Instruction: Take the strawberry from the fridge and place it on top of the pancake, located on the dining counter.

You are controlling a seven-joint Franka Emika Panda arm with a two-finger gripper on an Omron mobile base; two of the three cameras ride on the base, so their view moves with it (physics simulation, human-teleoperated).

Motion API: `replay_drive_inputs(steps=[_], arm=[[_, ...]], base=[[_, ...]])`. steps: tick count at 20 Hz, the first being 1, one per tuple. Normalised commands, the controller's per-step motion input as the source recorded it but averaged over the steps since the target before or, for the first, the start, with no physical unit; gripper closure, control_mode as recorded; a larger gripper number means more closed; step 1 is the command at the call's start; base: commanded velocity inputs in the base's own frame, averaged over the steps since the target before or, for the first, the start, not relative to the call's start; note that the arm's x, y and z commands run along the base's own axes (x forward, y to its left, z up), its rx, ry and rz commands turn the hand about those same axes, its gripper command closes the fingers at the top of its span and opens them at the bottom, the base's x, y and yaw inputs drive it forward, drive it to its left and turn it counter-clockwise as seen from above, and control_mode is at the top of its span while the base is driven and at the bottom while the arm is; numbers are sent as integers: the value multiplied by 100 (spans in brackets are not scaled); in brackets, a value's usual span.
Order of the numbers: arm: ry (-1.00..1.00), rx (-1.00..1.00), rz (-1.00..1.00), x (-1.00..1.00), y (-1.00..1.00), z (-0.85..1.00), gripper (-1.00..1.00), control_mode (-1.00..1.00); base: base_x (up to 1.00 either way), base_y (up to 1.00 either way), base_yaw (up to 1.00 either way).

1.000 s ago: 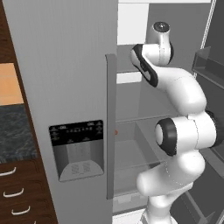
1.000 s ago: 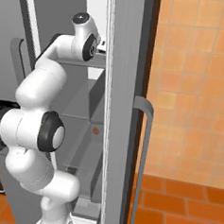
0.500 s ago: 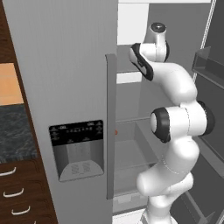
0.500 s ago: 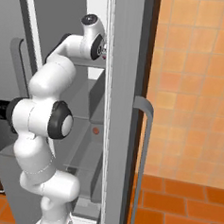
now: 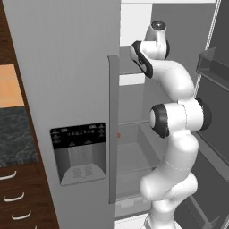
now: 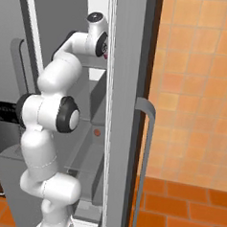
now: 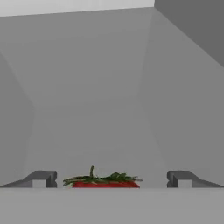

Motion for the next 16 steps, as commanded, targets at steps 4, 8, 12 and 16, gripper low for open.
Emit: replay_drive_inputs(steps=[4, 8, 12, 16], arm=[[5, 0, 0, -3, 0, -31, 100, -100], [1, 0, -1, -14, 1, -37, 100, -100], [-26, 0, 0, -62, 6, -35, 100, -100], [-27, 0, 0, -98, 18, -26, 100, -100]], base=[[0, 0, 0], [0, 0, 0], [0, 0, 0], [0, 0, 0]])
